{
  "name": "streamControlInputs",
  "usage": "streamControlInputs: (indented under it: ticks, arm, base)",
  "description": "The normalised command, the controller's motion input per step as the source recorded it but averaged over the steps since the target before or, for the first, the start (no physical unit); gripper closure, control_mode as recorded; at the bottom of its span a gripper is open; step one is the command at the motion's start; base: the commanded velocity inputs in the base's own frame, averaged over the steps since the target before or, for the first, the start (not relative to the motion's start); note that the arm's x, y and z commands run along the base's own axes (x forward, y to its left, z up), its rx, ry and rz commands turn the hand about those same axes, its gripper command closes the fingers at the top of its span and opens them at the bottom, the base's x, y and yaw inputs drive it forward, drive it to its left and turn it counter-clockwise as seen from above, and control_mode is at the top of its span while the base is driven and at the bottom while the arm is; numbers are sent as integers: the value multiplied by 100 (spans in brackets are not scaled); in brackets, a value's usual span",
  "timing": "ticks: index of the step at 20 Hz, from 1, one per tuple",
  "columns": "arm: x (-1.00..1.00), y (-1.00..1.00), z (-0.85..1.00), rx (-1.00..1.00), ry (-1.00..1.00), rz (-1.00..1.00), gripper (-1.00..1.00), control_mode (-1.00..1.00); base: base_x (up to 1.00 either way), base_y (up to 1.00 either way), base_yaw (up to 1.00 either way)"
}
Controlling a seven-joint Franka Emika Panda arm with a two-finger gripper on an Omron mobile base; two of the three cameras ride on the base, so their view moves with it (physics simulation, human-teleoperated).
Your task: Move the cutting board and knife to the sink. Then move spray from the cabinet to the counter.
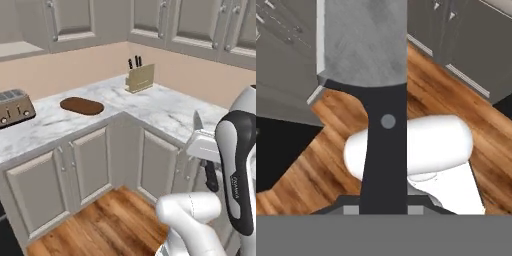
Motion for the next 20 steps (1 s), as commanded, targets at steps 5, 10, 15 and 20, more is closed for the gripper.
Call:
streamControlInputs:
  ticks: [5,10,15,20]
  arm:
    - [0,0,0,0,0,0,100,100]
    - [0,0,0,0,0,0,100,100]
    - [0,0,0,0,0,0,100,100]
    - [0,0,0,0,0,0,100,100]
  base:
    - [-5,1,-99]
    - [-10,0,-95]
    - [-41,0,-81]
    - [-47,-4,-71]
